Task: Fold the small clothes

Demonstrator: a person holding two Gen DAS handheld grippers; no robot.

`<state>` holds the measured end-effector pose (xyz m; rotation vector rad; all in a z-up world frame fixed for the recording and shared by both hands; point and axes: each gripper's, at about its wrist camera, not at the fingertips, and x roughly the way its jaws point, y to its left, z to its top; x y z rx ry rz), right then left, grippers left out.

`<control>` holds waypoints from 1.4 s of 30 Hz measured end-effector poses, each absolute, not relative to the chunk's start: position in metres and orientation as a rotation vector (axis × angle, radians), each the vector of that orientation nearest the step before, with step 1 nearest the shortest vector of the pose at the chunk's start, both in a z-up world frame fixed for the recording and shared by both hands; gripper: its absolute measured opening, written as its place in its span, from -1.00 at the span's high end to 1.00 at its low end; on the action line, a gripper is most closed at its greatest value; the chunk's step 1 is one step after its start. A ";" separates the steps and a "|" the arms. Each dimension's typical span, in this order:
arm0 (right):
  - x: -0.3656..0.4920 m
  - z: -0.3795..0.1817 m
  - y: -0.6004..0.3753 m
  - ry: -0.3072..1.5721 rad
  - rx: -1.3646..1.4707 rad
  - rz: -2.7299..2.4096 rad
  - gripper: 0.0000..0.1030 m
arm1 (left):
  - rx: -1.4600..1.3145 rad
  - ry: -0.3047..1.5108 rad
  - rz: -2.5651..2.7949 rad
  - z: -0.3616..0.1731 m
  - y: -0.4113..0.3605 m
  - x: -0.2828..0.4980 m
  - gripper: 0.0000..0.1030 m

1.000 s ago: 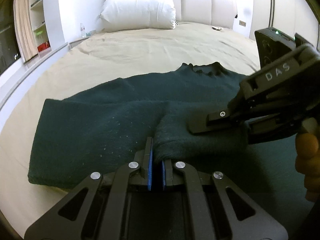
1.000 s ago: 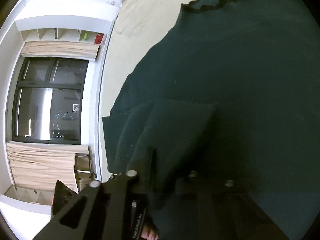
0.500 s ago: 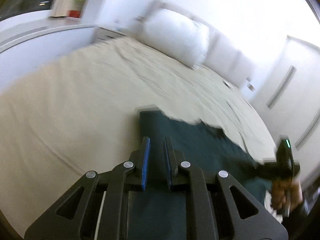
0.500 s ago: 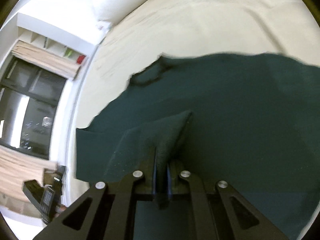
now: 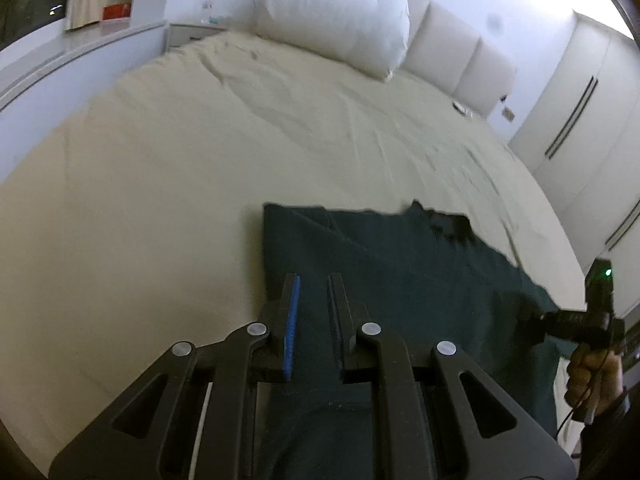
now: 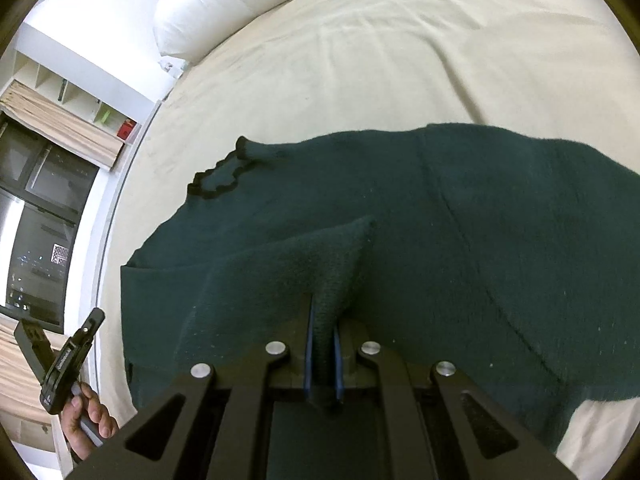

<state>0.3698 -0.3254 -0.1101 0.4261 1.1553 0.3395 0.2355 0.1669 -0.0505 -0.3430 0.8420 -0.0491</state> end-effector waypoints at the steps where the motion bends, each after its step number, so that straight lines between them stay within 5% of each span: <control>1: 0.371 -0.110 -0.327 1.154 0.426 0.341 0.84 | -0.303 0.858 -0.037 -0.055 0.162 0.242 0.74; 12: 0.374 -0.125 -0.339 1.175 0.435 0.351 0.83 | -0.147 0.950 0.024 -0.108 0.144 0.277 0.75; 25: 0.371 -0.124 -0.353 1.122 0.439 0.319 0.80 | -0.121 0.959 0.048 -0.102 0.136 0.275 0.74; 31: 0.351 -0.077 -0.357 0.960 0.326 0.149 0.68 | -0.112 0.873 0.029 -0.074 0.122 0.267 0.74; 36: 0.345 -0.072 -0.300 0.973 0.334 0.460 0.68 | -0.045 0.911 0.013 -0.085 0.099 0.277 0.74; 40: 0.359 -0.104 -0.274 1.053 0.369 0.562 0.36 | -0.112 0.925 0.003 -0.109 0.115 0.277 0.73; 41: 0.366 -0.118 -0.282 1.069 0.404 0.514 0.40 | -0.118 0.925 -0.006 -0.109 0.117 0.276 0.73; 42: 0.370 -0.127 -0.292 1.071 0.459 0.511 0.65 | -0.116 0.927 -0.011 -0.109 0.118 0.276 0.73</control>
